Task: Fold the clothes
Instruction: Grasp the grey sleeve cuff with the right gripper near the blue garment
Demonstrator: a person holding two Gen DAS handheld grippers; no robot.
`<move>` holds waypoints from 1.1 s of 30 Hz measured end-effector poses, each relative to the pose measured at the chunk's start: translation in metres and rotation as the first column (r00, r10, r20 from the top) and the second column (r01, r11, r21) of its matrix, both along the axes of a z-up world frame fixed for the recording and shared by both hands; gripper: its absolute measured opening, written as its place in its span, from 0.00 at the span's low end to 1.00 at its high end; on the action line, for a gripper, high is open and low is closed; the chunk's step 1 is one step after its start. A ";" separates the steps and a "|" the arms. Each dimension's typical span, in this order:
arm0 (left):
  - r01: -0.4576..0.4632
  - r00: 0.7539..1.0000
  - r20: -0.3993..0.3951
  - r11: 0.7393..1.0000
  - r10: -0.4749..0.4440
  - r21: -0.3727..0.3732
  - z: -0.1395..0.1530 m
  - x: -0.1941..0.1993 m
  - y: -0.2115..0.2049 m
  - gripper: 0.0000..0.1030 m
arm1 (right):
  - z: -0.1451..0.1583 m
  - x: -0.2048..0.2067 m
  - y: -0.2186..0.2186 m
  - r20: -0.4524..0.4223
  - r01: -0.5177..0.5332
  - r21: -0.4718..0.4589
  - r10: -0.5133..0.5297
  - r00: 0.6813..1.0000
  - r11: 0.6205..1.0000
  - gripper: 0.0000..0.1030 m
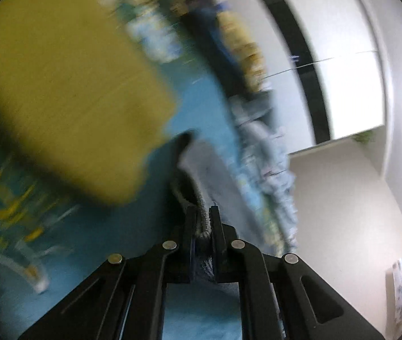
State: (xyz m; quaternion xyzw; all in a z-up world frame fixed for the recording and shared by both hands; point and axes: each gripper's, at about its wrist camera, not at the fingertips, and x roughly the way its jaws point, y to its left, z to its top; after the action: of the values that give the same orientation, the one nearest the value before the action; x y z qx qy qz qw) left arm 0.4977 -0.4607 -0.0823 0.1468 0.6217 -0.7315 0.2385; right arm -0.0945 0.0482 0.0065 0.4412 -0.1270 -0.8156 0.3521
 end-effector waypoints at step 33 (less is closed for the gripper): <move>-0.041 0.999 0.031 0.999 0.040 0.030 -0.031 0.030 0.020 0.23 | -0.022 -0.019 0.029 0.056 0.128 0.040 -0.130 0.990 0.991 0.10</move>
State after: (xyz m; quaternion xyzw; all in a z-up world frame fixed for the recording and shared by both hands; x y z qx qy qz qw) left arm 0.5281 -0.4402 -0.1131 0.1487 0.6320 -0.7146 0.2602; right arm -0.1130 0.0771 -0.0152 0.4621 -0.1506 -0.8255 0.2869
